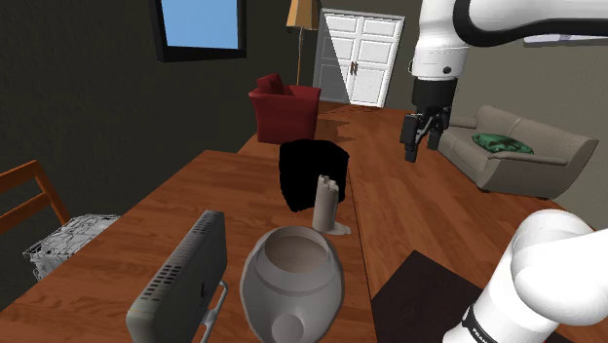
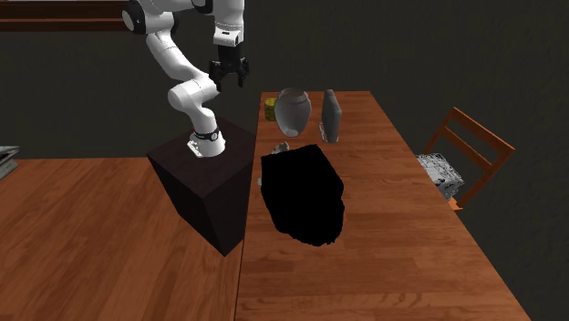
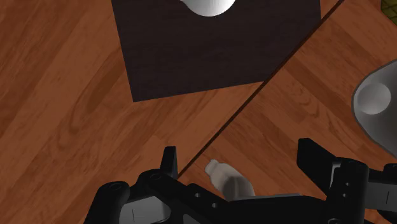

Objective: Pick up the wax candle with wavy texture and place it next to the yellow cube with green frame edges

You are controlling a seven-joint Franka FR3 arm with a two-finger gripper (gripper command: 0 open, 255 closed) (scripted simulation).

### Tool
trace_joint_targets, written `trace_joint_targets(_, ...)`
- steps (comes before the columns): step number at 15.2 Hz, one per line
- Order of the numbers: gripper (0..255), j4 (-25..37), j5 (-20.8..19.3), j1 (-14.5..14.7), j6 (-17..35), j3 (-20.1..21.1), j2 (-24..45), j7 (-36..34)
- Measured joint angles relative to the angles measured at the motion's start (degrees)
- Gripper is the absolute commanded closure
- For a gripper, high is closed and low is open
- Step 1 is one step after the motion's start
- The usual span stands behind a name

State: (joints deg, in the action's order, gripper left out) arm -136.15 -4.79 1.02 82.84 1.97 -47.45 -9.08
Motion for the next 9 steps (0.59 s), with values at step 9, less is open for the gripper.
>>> trace_joint_targets(9, 0, 2.5, 1.6, -0.8, 10.5, -1.1, 14.1, -1.5)
